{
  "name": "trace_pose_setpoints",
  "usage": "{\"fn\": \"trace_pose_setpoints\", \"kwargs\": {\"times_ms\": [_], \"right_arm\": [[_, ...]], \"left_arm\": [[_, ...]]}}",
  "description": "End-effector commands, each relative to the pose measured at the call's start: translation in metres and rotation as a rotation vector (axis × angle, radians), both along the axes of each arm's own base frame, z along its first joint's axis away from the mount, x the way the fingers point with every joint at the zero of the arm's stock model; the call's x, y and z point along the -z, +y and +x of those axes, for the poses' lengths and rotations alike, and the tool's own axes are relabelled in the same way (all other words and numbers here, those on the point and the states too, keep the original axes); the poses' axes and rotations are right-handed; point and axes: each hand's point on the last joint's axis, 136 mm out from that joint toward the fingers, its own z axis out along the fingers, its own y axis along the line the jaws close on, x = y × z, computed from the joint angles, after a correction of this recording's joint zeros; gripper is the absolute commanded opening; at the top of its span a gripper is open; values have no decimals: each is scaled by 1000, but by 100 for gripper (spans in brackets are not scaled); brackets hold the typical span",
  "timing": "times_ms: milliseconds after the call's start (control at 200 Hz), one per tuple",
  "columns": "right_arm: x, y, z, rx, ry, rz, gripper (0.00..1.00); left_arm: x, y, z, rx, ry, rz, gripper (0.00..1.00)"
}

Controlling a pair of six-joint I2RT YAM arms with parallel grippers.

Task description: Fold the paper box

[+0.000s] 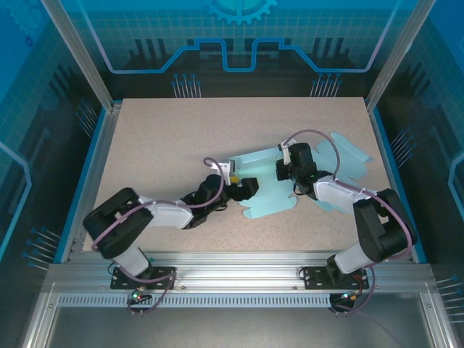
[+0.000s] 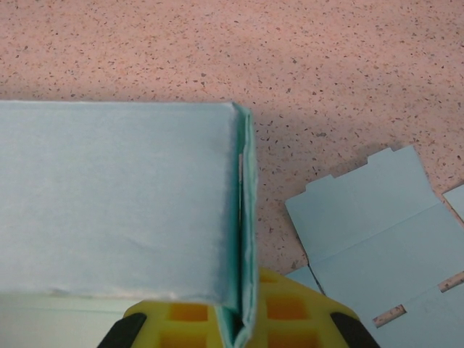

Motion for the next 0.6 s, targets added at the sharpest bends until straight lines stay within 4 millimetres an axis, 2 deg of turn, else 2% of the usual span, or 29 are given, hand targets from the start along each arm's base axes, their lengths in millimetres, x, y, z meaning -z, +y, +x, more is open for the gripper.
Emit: {"fn": "trace_pose_setpoints", "kwargs": {"times_ms": [0, 100, 215, 305, 425, 510, 595], "right_arm": [[-14, 11, 6, -24, -39, 15, 0], [-14, 11, 7, -23, -38, 14, 0], [-14, 12, 7, -27, -34, 18, 0], [-15, 11, 7, -26, -38, 18, 0], [-15, 11, 7, -26, -40, 19, 0], [-16, 12, 7, -28, -41, 21, 0], [-16, 13, 7, -29, -40, 23, 0]], "left_arm": [[-27, -7, -28, 113, -37, -28, 94], [-42, -2, -43, 133, -58, -20, 96], [-59, 25, -47, 52, -87, 6, 96], [-69, 59, -45, -76, -109, 85, 96], [-80, 121, -39, -331, -131, 209, 96], [-75, 158, -36, -450, -93, 279, 97], [-65, 183, -28, -510, -41, 295, 96]]}}
